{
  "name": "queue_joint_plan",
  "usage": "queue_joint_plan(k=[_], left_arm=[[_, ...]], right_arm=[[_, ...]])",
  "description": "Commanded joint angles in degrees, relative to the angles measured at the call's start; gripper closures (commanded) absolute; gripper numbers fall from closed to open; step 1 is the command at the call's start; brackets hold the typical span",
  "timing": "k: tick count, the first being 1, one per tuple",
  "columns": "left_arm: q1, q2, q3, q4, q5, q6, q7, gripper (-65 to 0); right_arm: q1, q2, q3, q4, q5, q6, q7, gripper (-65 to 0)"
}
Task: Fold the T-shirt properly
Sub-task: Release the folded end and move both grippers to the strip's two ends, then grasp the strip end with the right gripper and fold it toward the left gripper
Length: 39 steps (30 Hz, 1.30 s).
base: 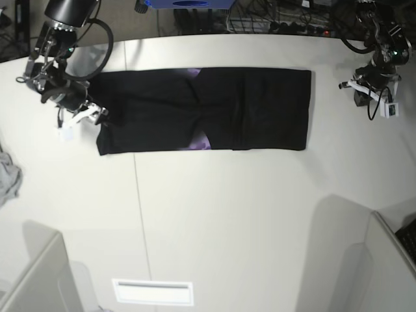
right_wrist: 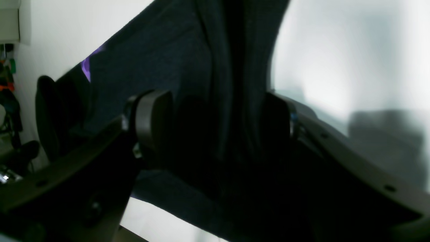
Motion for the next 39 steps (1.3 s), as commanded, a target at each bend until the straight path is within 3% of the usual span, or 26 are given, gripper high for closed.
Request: queue_joint_plan(k=[1,17,19,24,27,30,33,39], left_arm=[[0.04,-1.12,-0.14,0.32,-0.39,0.3,-0.89,0.0],[-2.95,0.29,10.5,-0.3,0.14,0.56,-1.68,0.0],[-3.65,0.64,11.64,-0.21,0.23,0.56,-1.41,0.0],[-3.74,1.34,17.35,-0.3,0.23,0.65,-1.33,0.0],[-3.92,1.52,20.87,-0.3,0.23,2.93,-1.59,0.0],[-5.15,1.52,26.06,-0.3,-0.12,6.01,-1.59,0.0],[-6.82,2.22,30.1,-0.3,-0.21,7.94,-1.59,0.0],[-9.72,6.09,33.35,-0.3,0.14,8.3,-1.24,0.0]], right_arm=[[-0.48,0.51,-0.47,0.72,0.15,0.3,0.12,-37.8],[-1.27,2.01,-7.67,0.72,-0.03,-0.14,0.39,-37.1],[-1.18,2.01,-7.67,0.72,-0.03,-0.14,0.47,-31.8],[0.31,2.88,-7.67,0.72,-0.03,-0.14,0.47,-0.6],[1.54,3.76,-7.76,0.2,-0.03,-0.49,0.47,0.0],[2.6,5.79,-8.11,0.02,-0.03,-3.66,0.47,0.0],[3.04,6.05,-8.2,2.39,-0.03,-4.36,0.03,0.0],[1.54,5.52,-10.22,13.03,-0.03,-5.24,-0.93,0.0]])
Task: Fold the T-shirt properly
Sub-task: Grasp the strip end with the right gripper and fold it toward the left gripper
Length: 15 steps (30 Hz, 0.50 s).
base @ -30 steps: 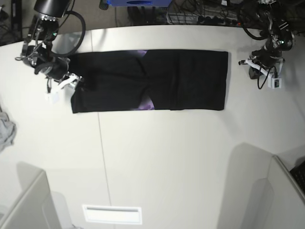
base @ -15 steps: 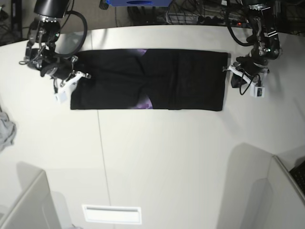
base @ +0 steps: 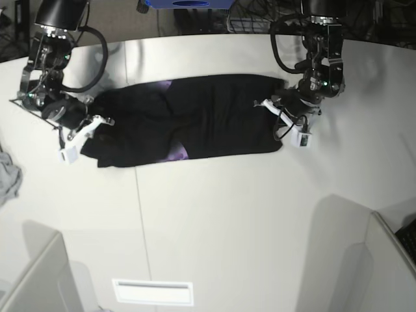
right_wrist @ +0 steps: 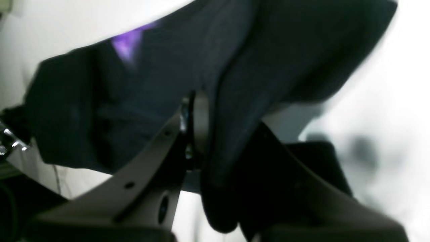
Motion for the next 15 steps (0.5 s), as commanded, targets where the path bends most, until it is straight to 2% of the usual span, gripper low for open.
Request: queue_joint_plan(k=[1,4,7,15], left_arm=[[-0.21,0.04,0.86,0.25,0.38,0.1,1.54,0.0],[-0.21,0.13,1.91,0.6,0.38,0.19,1.54,0.0],[-0.3,0.04,1.47,0.69,0.38,0.19,1.54,0.0],[-0.74,-0.4,1.47,0.77,0.38,0.19,1.54,0.0]], right_arm=[[0.28,0.39,-1.34,2.59,1.09,-1.32,-0.19,0.0],[-0.69,0.39,-5.47,7.96,1.35,-5.01,-0.19,0.0],[-1.48,0.12,-8.9,12.53,1.61,-6.94,-0.02,0.0],[-2.8,-5.77,-17.95,17.19,1.61,-12.83,-0.63,0.0]])
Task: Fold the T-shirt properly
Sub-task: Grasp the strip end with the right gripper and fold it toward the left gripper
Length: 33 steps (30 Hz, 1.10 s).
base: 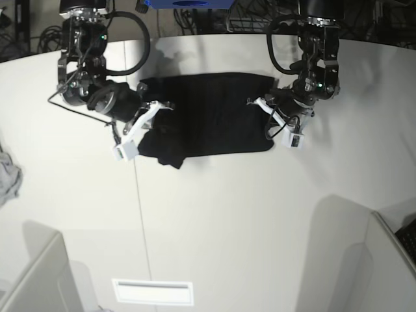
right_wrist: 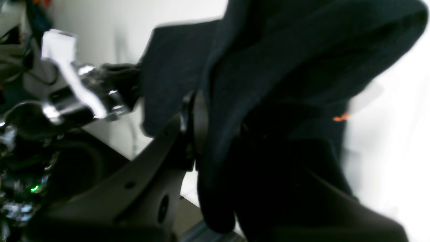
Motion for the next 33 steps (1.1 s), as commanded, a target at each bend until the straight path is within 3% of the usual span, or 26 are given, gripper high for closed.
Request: queue_joint_plan(k=[1,7,14,20,26,33], left_arm=[[-0.15,-0.31,-0.1,0.71,0.38,0.23,0.45,0.0],[-0.24,-1.55,-0.1,0.71,0.38,0.23,0.45,0.0],[0.29,-2.16,-1.68,0.8,0.38,0.23,0.45,0.0],[2.93,-3.57,-4.41,6.16,0.03,0.23,0.45,0.0],[5.48,-4.8,-10.56,9.94,0.38,0.14,4.84,0.0],[6.36,-5.85,-10.92,10.11,0.38,0.14,5.37,0.0]], right_arm=[[0.81,-0.31,-1.28,1.17,0.98,-0.75,1.12,0.0],[1.25,-3.65,-7.17,1.08,0.63,-4.26,2.17,0.0],[2.21,-3.03,-14.47,-1.47,0.63,-9.98,10.61,0.0],[2.83,-1.27,-15.17,-4.72,0.63,-10.15,14.22,0.0],[2.21,-1.89,-15.17,-4.9,0.63,-10.15,14.48,0.0],[2.12,-3.38,-15.17,-4.2,0.63,-10.15,14.66,0.0]])
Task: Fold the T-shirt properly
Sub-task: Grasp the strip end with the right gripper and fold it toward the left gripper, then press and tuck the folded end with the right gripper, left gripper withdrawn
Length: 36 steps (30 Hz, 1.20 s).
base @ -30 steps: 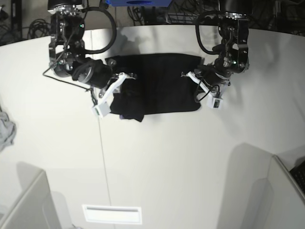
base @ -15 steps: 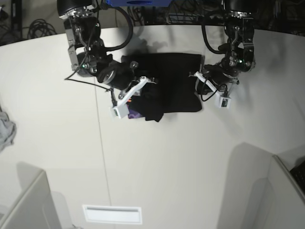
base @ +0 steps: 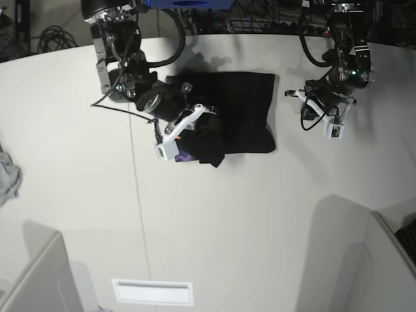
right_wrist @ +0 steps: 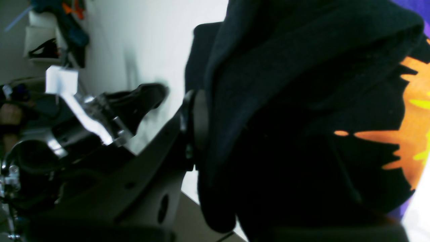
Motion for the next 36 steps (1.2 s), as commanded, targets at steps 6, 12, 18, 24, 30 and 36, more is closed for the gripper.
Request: queue_joint_plan(k=[6,12,18,24,30,36], left_arm=[[-0.2,-0.17,-0.14,0.96,-0.67,-0.32,-0.99,0.0],[-0.2,-0.61,-0.49,0.96,-0.93,-0.32,-0.99,0.0],[0.59,-1.84,-0.58,0.96,-1.11,-0.32,-0.9,0.0],[2.44,-2.98,-0.76,1.04,-1.11,-0.32,-0.9,0.0],[6.3,-3.33,-5.68,4.56,-1.11,-0.49,-0.9,0.0],[10.17,-3.51,-12.54,8.08,-1.11,-0.58,-0.73,0.0]], right_arm=[[0.55,-1.23,-0.07,1.66,1.0,0.31,1.41,0.0],[0.64,-1.4,-0.16,1.66,1.0,0.31,1.77,0.0],[1.08,-1.31,-2.88,1.31,1.0,0.31,2.38,0.0],[1.17,-1.14,-3.06,0.87,1.0,0.31,4.14,0.0],[1.34,-1.31,-3.15,-1.59,1.0,0.31,4.14,0.0],[1.34,-1.4,-3.24,-1.5,1.0,0.31,4.14,0.0]])
